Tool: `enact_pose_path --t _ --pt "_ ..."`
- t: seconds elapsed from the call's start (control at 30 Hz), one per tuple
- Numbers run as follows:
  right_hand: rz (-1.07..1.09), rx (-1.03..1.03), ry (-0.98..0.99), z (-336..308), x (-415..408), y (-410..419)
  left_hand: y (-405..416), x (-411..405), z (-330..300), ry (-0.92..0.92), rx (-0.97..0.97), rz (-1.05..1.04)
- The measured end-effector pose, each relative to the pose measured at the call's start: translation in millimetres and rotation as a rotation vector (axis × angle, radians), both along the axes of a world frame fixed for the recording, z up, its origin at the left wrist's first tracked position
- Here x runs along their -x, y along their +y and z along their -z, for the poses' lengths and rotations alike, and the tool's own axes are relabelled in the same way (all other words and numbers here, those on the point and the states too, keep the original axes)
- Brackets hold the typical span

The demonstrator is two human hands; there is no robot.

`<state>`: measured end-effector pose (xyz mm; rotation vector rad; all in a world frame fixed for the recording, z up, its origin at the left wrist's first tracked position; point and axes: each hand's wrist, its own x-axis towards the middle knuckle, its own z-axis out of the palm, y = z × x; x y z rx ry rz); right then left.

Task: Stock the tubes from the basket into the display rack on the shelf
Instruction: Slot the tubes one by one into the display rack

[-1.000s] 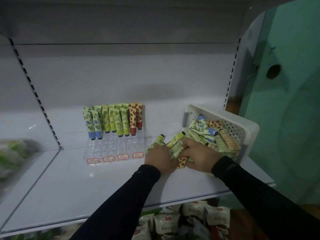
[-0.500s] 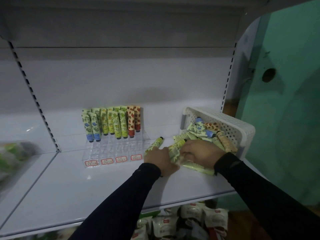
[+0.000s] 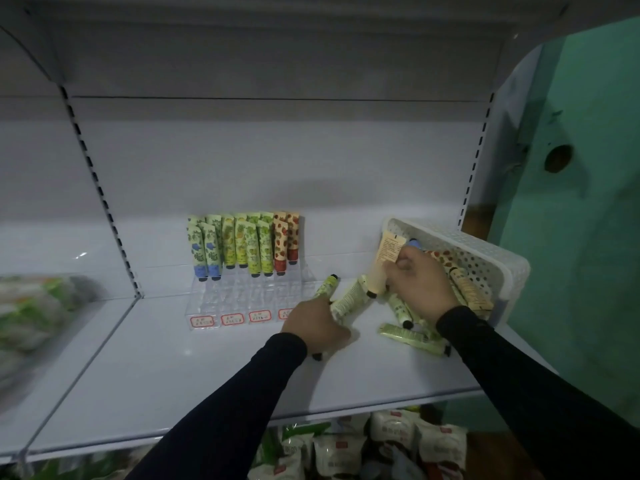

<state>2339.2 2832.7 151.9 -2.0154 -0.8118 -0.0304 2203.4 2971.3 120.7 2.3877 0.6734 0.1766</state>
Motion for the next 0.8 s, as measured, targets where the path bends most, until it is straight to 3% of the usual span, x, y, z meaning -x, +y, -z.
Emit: enact_pose_path --t 0.23,0.43,0.8 --pt "-0.088 -0.184 0.193 -8.9 32.0 32.3 27.4 33.9 -17.2 -0.452 0.545 -0.099" --pt "-0.231 -0.175 0.309 3.0 75.3 74.3 39.2 57.9 -10.5 -0.568 0.705 -0.168" --pt "-0.465 -0.137 0.553 3.3 107.1 113.7 69.4 98.2 4.3 -0.603 0.822 -0.165"
